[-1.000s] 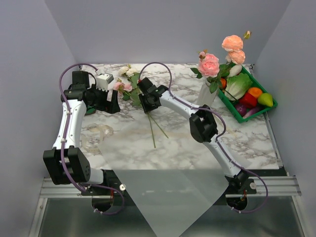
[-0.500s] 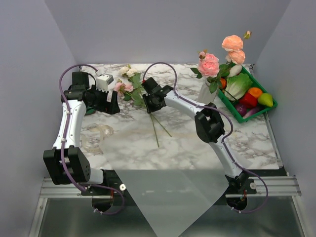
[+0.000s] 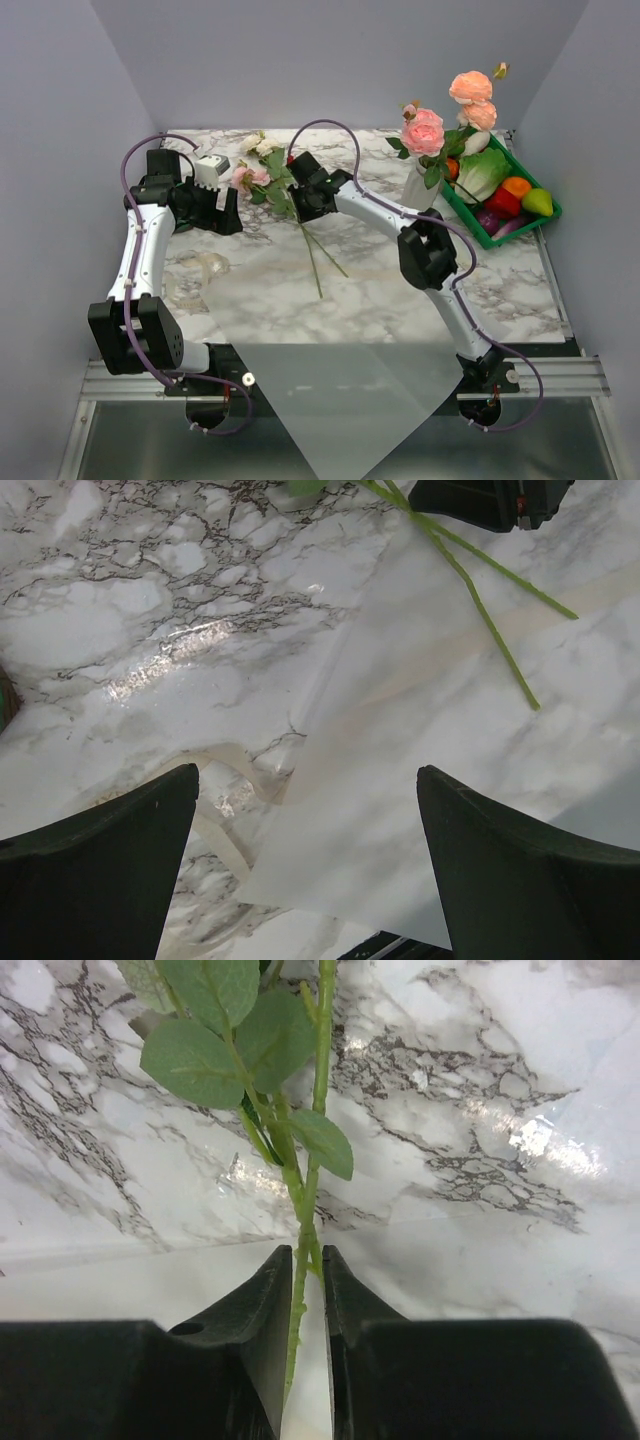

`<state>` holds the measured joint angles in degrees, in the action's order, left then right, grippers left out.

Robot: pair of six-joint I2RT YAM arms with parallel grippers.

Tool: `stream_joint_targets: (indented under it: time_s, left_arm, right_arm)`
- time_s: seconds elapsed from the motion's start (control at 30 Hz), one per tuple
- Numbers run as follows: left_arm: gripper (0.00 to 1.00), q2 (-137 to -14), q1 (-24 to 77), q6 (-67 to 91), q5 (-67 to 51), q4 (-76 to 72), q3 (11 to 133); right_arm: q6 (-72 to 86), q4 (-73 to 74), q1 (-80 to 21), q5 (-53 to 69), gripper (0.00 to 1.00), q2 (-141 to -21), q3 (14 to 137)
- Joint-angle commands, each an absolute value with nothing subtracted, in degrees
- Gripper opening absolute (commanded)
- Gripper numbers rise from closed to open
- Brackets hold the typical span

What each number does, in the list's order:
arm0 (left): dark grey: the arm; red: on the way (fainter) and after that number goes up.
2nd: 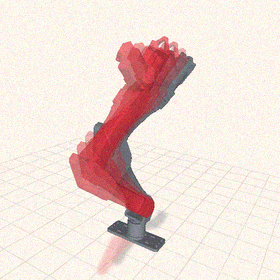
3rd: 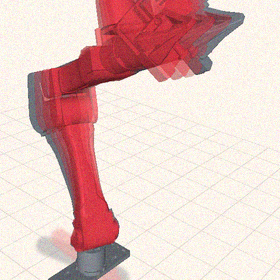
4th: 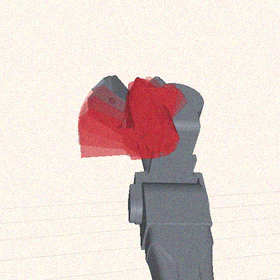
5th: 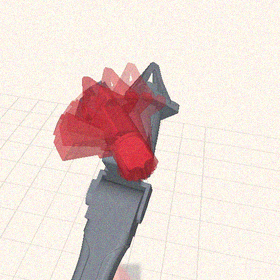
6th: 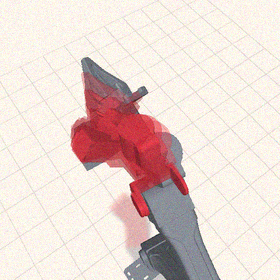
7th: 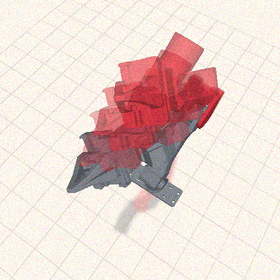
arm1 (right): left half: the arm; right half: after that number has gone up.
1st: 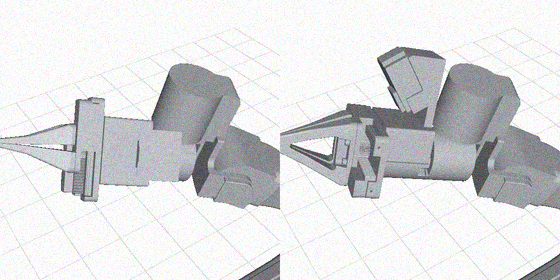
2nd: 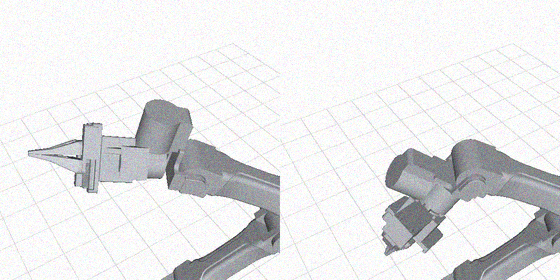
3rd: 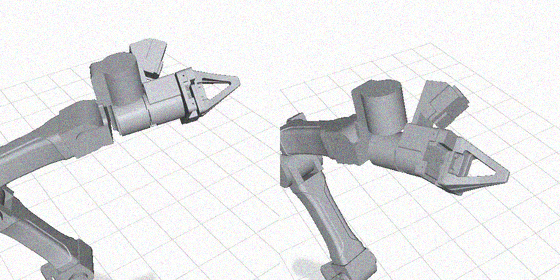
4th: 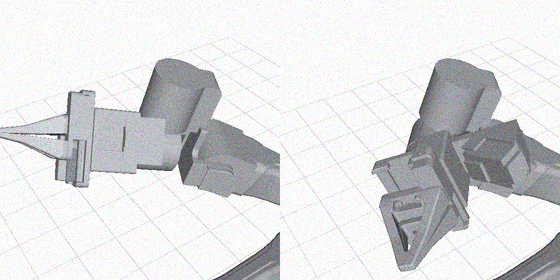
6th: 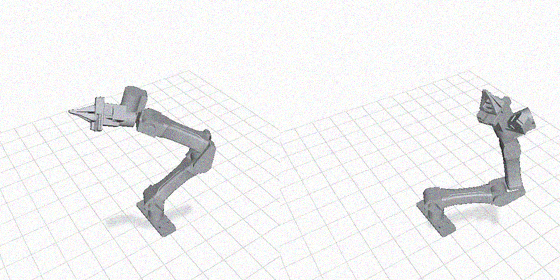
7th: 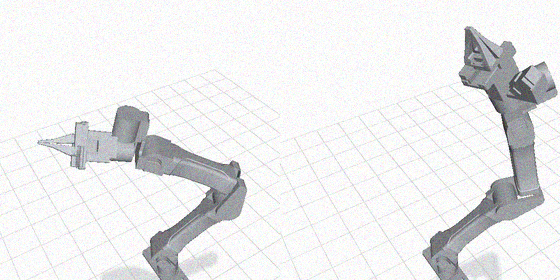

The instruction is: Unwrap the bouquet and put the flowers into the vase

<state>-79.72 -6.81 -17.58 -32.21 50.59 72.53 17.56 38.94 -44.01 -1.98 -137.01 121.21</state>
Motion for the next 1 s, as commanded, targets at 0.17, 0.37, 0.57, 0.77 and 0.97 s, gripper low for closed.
stream_joint_targets:
  time_s: [0.17,0.37,0.57,0.77,0.97]
  left_arm:
    - [0.99,-78.84,-7.65,-18.37,-34.28,50.1,72.25]
    - [0.99,-78.22,-7.91,-18.9,-34.63,50.45,72.33]
    - [0.99,-78.05,-7.91,-18.81,-35.42,50.8,72.95]
    - [0.99,-77.26,-7.91,-18.9,-35.68,51.24,73.21]
    - [0.99,-76.64,-7.91,-19.25,-35.95,51.15,72.43]
  right_arm:
    - [16.26,43.94,-43.33,-4.75,0.32,-144.04,135.96]
    - [17.14,45.44,-42.8,-3.17,0.36,-145.2,135.01]
    - [17.05,46.58,-42.89,-2.02,0.38,-145.37,133.42]
    - [17.49,49.13,-42.89,-1.23,0.38,-147.04,134.82]
    - [18.37,48.43,-43.33,-1.05,0.38,-146.52,131.58]
